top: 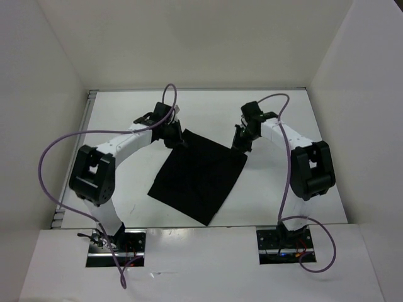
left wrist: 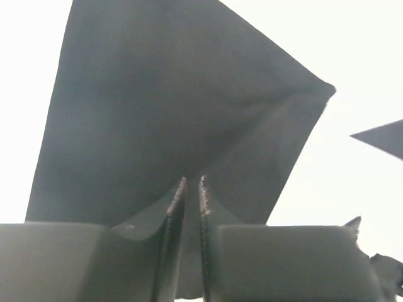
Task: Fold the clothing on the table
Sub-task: Fold the skirt
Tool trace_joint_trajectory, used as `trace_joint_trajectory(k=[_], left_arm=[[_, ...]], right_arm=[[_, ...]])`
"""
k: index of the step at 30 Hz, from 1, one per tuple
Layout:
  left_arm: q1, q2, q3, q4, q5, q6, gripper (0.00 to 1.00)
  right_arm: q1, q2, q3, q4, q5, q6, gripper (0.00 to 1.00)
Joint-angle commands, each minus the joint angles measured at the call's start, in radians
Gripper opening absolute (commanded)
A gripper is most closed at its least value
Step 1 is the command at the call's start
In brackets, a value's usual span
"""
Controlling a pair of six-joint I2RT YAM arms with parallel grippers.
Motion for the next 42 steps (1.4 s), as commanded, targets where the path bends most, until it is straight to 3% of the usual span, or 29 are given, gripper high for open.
trace_joint_trajectory(k=[1, 9, 17, 21, 24, 31, 34, 35, 37, 42], left_arm=[[0.015, 0.168, 0.064, -0.027, 0.001, 0.051, 0.15], [0.061, 0.304, 0.125, -0.036, 0.021, 0.042, 0.00], [0.052, 0.232, -0.116, 0.025, 0.032, 0.010, 0.00], [0.043, 0.189, -0.201, 0.049, 0.053, -0.028, 0.00], [0.023, 0.175, -0.238, 0.072, 0.065, -0.054, 0.00], [0.023, 0.196, -0.132, 0.025, 0.053, -0.042, 0.00], [0.044, 0.152, -0.114, 0.002, 0.041, -0.033, 0.00], [0.061, 0.120, -0.114, 0.002, 0.041, -0.033, 0.00], [0.061, 0.063, -0.093, -0.029, 0.003, -0.024, 0.00], [0.089, 0.026, -0.005, -0.114, -0.076, 0.034, 0.00]], right_arm=[[0.050, 0.004, -0.144, 0.076, 0.006, 0.029, 0.08], [0.092, 0.078, -0.232, 0.107, 0.061, 0.043, 0.03], [0.092, 0.248, -0.089, 0.064, 0.120, 0.002, 0.03], [0.083, 0.326, 0.032, 0.033, 0.120, -0.020, 0.03], [0.061, 0.410, 0.226, -0.031, 0.120, -0.044, 0.03], [0.007, 0.535, 0.558, -0.165, 0.167, -0.087, 0.03], [-0.002, 0.423, 0.503, -0.174, 0.190, -0.110, 0.11], [-0.002, 0.346, 0.438, -0.162, 0.190, -0.110, 0.18], [-0.002, 0.255, 0.359, -0.146, 0.190, -0.120, 0.22], [-0.002, 0.002, 0.091, -0.133, 0.224, -0.120, 0.40]])
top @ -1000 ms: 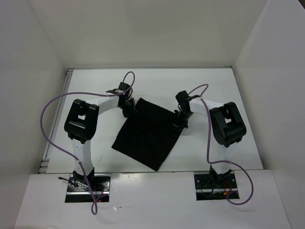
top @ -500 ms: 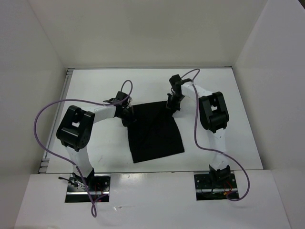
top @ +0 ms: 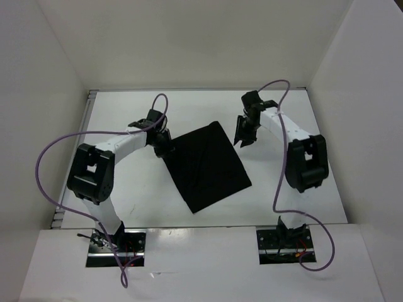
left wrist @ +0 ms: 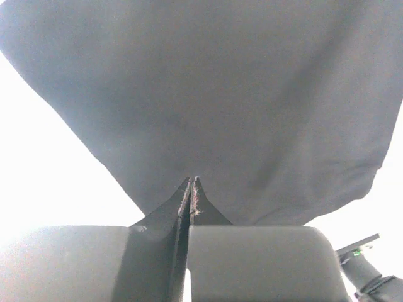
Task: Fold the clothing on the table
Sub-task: Fold the skirt
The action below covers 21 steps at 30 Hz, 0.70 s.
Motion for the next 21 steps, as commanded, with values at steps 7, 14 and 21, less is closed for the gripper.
trace_joint_trajectory(k=[7, 14, 21], left_arm=[[-0.039, -0.263, -0.130, -0.001, 0.055, 0.016, 0.36], [-0.079, -0.579, -0.478, 0.013, 0.109, -0.114, 0.60], [-0.130, -0.803, -0.635, 0.045, 0.118, -0.251, 0.61]], right_arm=[[0.007, -0.294, -0.397, -0.009, 0.016, -0.007, 0.43], [-0.002, -0.305, -0.454, 0.002, -0.019, -0.017, 0.44], [-0.002, -0.228, -0.465, 0.045, -0.030, -0.017, 0.44]])
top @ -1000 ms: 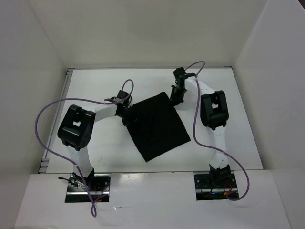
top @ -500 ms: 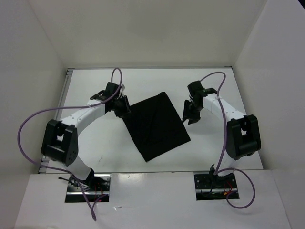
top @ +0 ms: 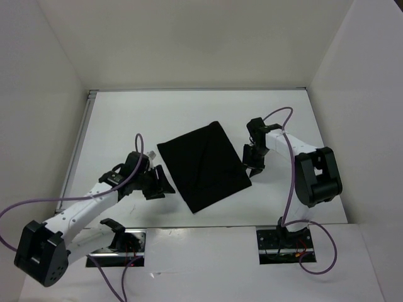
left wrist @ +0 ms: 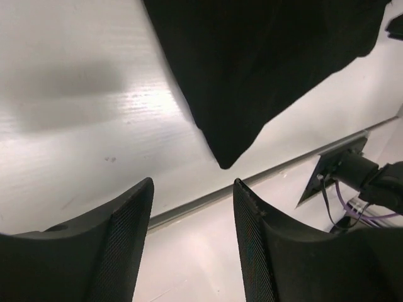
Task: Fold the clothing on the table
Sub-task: Fold the skirt
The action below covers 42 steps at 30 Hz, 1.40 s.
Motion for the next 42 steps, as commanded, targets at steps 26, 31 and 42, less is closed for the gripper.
trace_joint_trajectory(k=[26, 31, 42], left_arm=[[-0.281, 0.422, 0.038, 0.368, -0.045, -0.195, 0.59], [-0.290, 0.489, 0.048, 0.392, -0.036, -0.195, 0.50], [-0.299, 0.584, 0.092, 0.388, -0.035, -0.154, 0.00]], right_arm=[[-0.021, 0.197, -0.029, 0.110, 0.016, 0.038, 0.44], [-0.021, 0.197, -0.029, 0.110, 0.016, 0.038, 0.44], [-0.021, 0.184, -0.006, 0.070, 0.044, 0.038, 0.44]])
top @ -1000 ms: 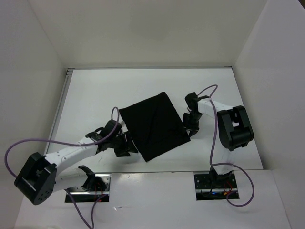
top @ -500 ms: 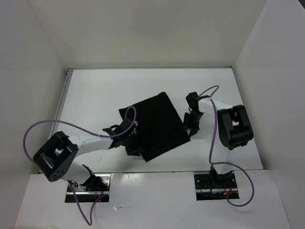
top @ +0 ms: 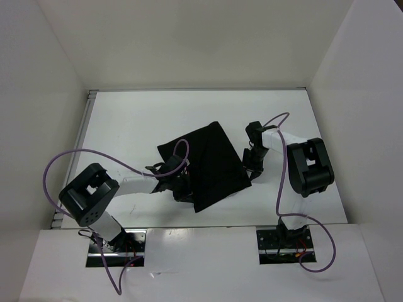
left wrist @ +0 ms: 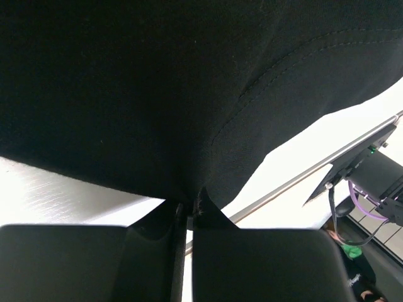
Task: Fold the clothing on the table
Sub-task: Fold the skirt
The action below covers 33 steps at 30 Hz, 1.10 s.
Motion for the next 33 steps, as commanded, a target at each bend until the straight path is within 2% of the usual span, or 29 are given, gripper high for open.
trace_joint_trajectory(k=[1, 3, 13, 15, 16, 17, 18, 20, 22, 26, 29, 33], left_arm=[[-0.005, 0.019, 0.012, -0.047, -0.065, 0.045, 0.00], [-0.005, 0.019, 0.012, -0.058, -0.076, 0.045, 0.00], [-0.005, 0.001, 0.021, -0.106, -0.105, 0.054, 0.00], [-0.005, 0.001, 0.021, -0.115, -0.105, 0.054, 0.00], [-0.005, -0.009, 0.021, -0.115, -0.105, 0.054, 0.00], [-0.005, -0.009, 0.021, -0.115, -0.105, 0.054, 0.00], [-0.005, -0.018, 0.021, -0.124, -0.105, 0.054, 0.00], [-0.005, -0.032, 0.044, -0.157, -0.105, 0.079, 0.00], [-0.005, -0.079, 0.070, -0.197, -0.128, 0.111, 0.00], [-0.005, -0.282, 0.150, -0.335, -0.154, 0.139, 0.00], [0.021, -0.444, 0.205, -0.412, -0.154, 0.148, 0.00], [0.052, -0.598, 0.228, -0.461, -0.111, 0.148, 0.03]], right_arm=[[0.000, 0.042, -0.006, 0.025, 0.074, 0.003, 0.44], [0.000, 0.014, 0.020, 0.016, 0.097, 0.003, 0.47], [-0.020, 0.014, 0.032, -0.004, 0.119, -0.008, 0.47], [-0.031, 0.014, 0.021, 0.007, 0.099, -0.017, 0.43], [-0.031, 0.025, 0.012, 0.019, 0.090, -0.017, 0.39], [-0.031, 0.025, 0.012, 0.030, 0.067, -0.017, 0.12], [-0.031, 0.034, 0.000, 0.030, 0.050, -0.017, 0.01], [-0.031, 0.034, -0.011, 0.039, 0.001, -0.029, 0.01], [-0.031, -0.037, -0.020, 0.048, -0.056, -0.029, 0.01], [-0.031, -0.243, 0.021, -0.028, -0.087, -0.029, 0.01], [-0.031, -0.482, 0.107, -0.111, -0.137, -0.011, 0.01], [-0.022, -0.636, 0.190, -0.168, -0.225, -0.011, 0.01]])
